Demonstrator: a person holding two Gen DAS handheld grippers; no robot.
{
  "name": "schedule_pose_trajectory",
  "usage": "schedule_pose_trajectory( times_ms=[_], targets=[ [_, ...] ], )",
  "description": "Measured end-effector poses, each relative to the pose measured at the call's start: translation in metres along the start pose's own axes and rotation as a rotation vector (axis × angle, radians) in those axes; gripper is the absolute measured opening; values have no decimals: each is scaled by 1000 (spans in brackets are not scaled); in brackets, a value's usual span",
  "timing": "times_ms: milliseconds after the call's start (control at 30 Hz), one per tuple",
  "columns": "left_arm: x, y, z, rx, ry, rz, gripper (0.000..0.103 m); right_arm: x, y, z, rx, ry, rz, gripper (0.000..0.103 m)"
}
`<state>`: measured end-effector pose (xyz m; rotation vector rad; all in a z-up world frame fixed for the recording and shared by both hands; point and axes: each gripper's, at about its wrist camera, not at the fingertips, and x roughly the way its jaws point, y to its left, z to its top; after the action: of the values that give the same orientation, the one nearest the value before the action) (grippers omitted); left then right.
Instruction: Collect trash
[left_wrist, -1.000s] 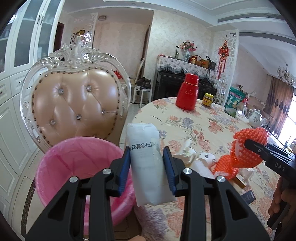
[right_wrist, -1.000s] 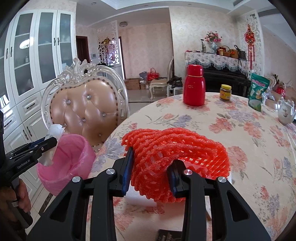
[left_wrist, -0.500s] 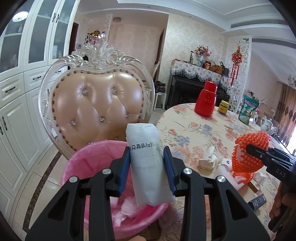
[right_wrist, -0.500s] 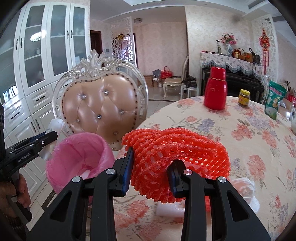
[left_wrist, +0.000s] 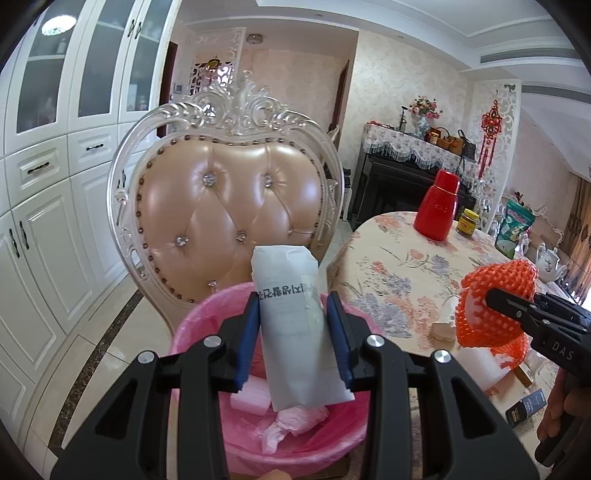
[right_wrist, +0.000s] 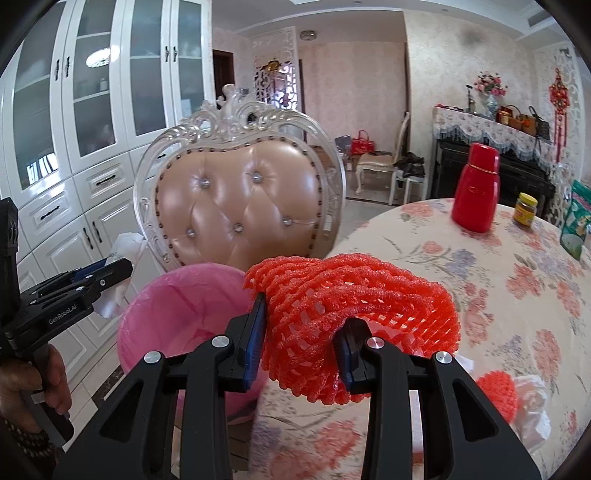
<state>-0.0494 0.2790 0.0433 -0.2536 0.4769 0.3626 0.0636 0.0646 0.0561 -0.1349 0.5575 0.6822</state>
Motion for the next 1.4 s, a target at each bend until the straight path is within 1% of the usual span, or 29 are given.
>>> schedule_pose_trajectory(
  times_ms=[667,933,1000,1033,1100,1167,1233,1333,1367,1400],
  targets=[
    [-4,39,3,-34,6,36,37,48,66,13,-68,47,117,34],
    [-2,43,3,-38,18,38,38,60,77,16,-70,54,144,35],
    [-2,43,3,-38,21,35,39,63,79,17,-73,58,147,35],
    [-1,43,4,-39,23,34,40,65,80,17,-72,59,148,38],
    [0,45,5,-45,24,29,46,68,79,18,-68,61,146,44],
    [0,46,7,-47,24,31,46,72,80,18,-68,63,141,50],
    [0,47,8,-48,25,32,47,76,80,18,-70,73,138,52],
    [-1,49,8,-54,26,31,47,78,81,18,-75,81,135,59],
    [-2,49,8,-56,25,30,48,79,81,18,-76,81,133,59],
    [-4,49,8,-57,21,30,51,79,81,18,-78,81,133,59]
  ],
)
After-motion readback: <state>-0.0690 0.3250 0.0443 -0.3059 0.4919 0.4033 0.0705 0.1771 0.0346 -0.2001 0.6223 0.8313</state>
